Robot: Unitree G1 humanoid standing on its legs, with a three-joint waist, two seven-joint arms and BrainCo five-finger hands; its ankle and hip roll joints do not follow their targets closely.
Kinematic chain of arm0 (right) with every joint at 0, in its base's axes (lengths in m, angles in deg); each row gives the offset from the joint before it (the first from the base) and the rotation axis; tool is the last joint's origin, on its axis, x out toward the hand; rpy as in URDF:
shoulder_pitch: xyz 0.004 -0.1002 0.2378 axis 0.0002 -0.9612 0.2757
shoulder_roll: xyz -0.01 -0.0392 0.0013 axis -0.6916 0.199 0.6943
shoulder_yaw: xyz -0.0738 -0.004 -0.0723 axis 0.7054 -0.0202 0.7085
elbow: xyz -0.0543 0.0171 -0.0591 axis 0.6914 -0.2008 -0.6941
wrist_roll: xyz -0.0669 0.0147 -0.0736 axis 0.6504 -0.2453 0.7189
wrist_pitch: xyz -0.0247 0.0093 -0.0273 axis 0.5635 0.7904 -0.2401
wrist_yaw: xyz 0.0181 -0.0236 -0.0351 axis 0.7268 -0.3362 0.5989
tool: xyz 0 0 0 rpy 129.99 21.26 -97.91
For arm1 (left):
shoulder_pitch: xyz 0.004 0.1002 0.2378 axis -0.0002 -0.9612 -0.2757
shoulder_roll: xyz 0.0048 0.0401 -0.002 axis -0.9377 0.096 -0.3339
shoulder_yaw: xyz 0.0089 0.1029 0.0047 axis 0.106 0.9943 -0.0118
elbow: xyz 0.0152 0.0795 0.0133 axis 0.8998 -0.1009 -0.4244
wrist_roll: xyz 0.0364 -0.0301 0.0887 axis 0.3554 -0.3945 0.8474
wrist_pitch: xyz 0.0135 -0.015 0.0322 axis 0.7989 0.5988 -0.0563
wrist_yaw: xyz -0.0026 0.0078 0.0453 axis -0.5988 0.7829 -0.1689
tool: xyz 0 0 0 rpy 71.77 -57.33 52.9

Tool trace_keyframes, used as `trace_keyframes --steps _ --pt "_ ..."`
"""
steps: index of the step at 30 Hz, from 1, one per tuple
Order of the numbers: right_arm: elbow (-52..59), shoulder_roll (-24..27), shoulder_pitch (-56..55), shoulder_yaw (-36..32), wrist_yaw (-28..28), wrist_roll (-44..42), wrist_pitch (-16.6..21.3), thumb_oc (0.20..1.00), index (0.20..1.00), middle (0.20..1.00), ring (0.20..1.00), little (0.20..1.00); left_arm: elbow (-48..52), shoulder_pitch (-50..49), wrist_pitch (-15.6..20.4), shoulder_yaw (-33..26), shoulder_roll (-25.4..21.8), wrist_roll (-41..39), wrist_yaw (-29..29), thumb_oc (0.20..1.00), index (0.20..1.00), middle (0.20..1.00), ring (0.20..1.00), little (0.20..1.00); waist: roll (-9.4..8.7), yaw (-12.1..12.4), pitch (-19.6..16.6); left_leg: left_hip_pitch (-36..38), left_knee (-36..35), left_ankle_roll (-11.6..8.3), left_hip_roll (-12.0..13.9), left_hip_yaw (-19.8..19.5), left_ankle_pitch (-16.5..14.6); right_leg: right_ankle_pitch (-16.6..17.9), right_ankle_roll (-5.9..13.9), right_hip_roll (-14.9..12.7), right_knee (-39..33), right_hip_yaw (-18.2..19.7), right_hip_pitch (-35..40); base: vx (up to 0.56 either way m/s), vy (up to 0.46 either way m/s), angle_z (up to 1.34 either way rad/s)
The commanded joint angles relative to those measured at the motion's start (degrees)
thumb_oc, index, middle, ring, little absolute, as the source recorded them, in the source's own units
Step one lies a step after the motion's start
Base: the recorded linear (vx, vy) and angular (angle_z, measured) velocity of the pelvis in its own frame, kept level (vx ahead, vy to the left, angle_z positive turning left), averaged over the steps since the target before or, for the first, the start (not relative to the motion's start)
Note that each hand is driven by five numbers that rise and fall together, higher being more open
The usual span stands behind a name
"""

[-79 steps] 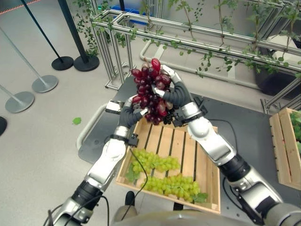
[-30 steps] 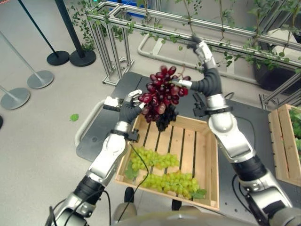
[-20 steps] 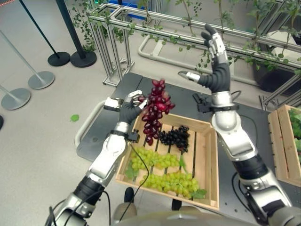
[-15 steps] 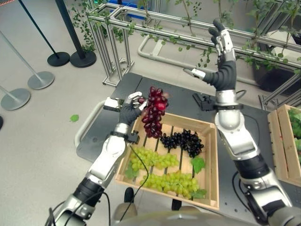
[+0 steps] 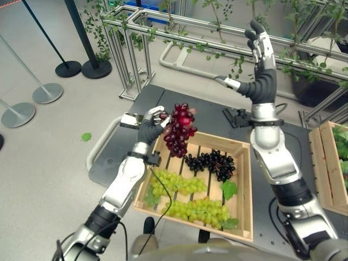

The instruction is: Pick up the fruits from the basket on one side to the basket on the other side

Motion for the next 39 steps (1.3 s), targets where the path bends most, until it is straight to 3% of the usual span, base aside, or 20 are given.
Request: trace_keyframes --steps 1,10,13,17,27,39 --pt "4.1 0.3 0.0 -3.6 -0.4 -0.2 3.4 1.000 1.000 1.000 1.000 1.000 0.6 2.0 4.7 -2.6 0.4 -0.9 0.8 0.200 0.200 0.200 0.200 0.200 -2.33 -0.4 -4.1 -2.9 7.9 2.81 -2.0 -1.9 -7.8 -4.8 2.28 -2.1 7.4 -1.6 -2.7 0.00 0.000 0.00" --pt "1.9 -0.1 -3.1 -5.9 -1.8 -6.5 4.1 1.000 1.000 1.000 1.000 1.000 3.2 0.8 4.8 -5.4 1.1 -8.2 2.3 0.200 0.200 0.200 0.200 0.200 -2.23 -0.4 -4.0 -3.0 7.8 2.75 -2.1 -1.8 -7.7 -4.8 2.27 -2.1 7.4 -1.7 -2.7 0.00 0.000 0.00" --pt "0.5 -0.6 -5.4 -6.7 -3.8 -10.1 4.4 1.000 1.000 1.000 1.000 1.000 4.4 0.0 4.5 -7.0 3.4 -20.9 6.5 0.200 0.200 0.200 0.200 0.200 -2.12 -0.6 -3.9 -3.0 7.8 2.74 -2.1 -1.6 -7.7 -4.7 2.26 -2.2 7.4 -1.6 -3.0 0.00 0.000 0.00" --pt "-1.0 -1.2 -8.4 -7.0 -7.5 -14.3 5.2 1.000 1.000 1.000 1.000 1.000 6.4 -0.7 4.1 -8.7 5.7 -30.6 9.6 0.200 0.200 0.200 0.200 0.200 -2.00 -0.7 -3.9 -2.9 7.8 2.76 -2.1 -1.5 -7.8 -4.7 2.21 -2.1 7.5 -1.6 -3.0 0.00 0.000 0.00" --pt "-5.4 -1.9 -17.5 -9.1 -15.8 -20.7 6.5 1.000 1.000 1.000 1.000 1.000 11.3 -2.2 3.8 -12.2 7.6 -40.2 16.0 0.200 0.200 0.200 0.200 0.200 -1.52 -1.1 -3.8 -2.9 7.5 2.63 -2.2 -1.6 -7.7 -5.0 2.18 -2.2 7.7 -1.8 -3.1 0.00 0.000 0.00" --pt "-9.5 -2.4 -22.5 -10.5 -18.3 -20.2 5.9 1.000 1.000 1.000 1.000 1.000 13.9 -3.7 3.6 -13.2 8.6 -45.3 19.0 0.200 0.200 0.200 0.200 0.200 -0.84 -1.7 -3.7 -2.8 7.8 2.39 -2.1 -1.5 -7.9 -5.6 1.90 -2.1 8.3 -1.9 -3.1 0.00 0.000 0.00"
